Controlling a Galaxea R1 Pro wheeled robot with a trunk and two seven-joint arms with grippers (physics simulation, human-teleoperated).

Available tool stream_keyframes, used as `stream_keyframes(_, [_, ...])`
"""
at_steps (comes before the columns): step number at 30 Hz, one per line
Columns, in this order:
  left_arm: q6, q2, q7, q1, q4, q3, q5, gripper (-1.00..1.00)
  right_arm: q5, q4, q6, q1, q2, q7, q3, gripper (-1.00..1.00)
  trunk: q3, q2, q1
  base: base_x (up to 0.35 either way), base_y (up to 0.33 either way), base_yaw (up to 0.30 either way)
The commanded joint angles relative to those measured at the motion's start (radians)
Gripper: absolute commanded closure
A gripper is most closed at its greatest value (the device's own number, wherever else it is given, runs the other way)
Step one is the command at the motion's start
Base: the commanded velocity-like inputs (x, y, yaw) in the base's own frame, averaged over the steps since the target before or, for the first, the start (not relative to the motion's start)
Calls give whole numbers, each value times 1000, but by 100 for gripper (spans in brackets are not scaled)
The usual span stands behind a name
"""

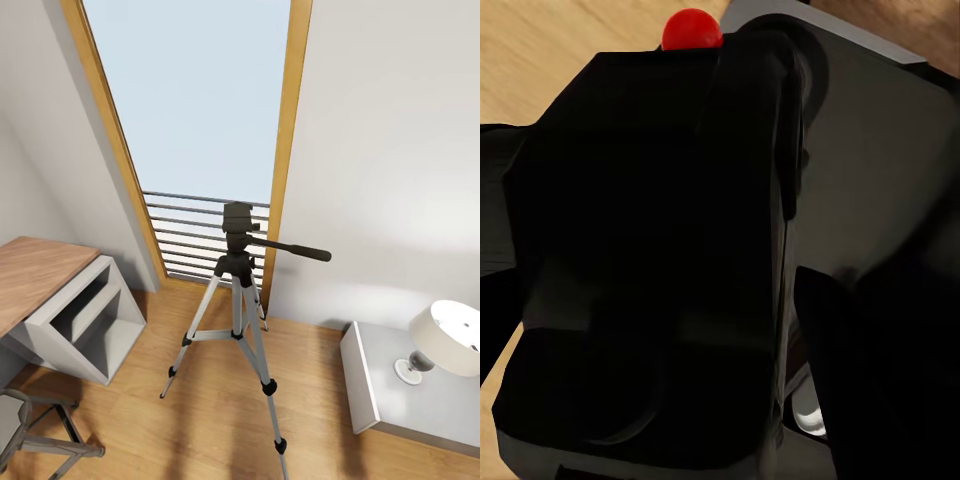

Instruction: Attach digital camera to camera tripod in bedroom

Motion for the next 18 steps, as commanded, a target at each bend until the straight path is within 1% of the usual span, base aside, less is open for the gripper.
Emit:
stream_keyframes(1, [-2,0,2,0,0,-8,5,100,7,3,-7,-1,0,-4,6,-100,-1,-1,0,0,0,0])
stream_keyframes(5, [-1,-1,2,0,1,-8,4,100,23,-3,2,-1,0,-28,12,-100,-1,-1,0,0,0,0])
stream_keyframes(6, [-1,-1,1,0,0,-8,3,100,28,-91,54,2,3,-34,13,-100,-1,-1,0,0,0,0])
stream_keyframes(7, [-1,-1,1,0,0,-8,3,100,27,-118,73,1,3,-34,13,-100,-1,-1,0,0,0,0])
stream_keyframes(8, [-1,-1,1,0,0,-8,3,100,24,-182,119,-1,4,-34,12,-100,-1,-1,0,0,0,0])
stream_keyframes(9, [0,-1,1,0,0,-8,3,100,23,-218,144,-2,4,-35,11,-100,-1,-1,0,0,0,0])
stream_keyframes(14, [-1,-1,1,0,0,-8,3,100,19,-410,244,-5,5,-38,7,-100,-1,-1,0,0,0,0])
stream_keyframes(15, [-1,-1,1,0,0,-8,3,100,19,-487,272,-5,5,-40,6,-100,-1,-1,0,0,0,0])
stream_keyframes(18, [-1,-1,1,0,0,-8,3,100,18,-595,308,-7,5,-42,5,-100,-1,-1,0,0,0,0])
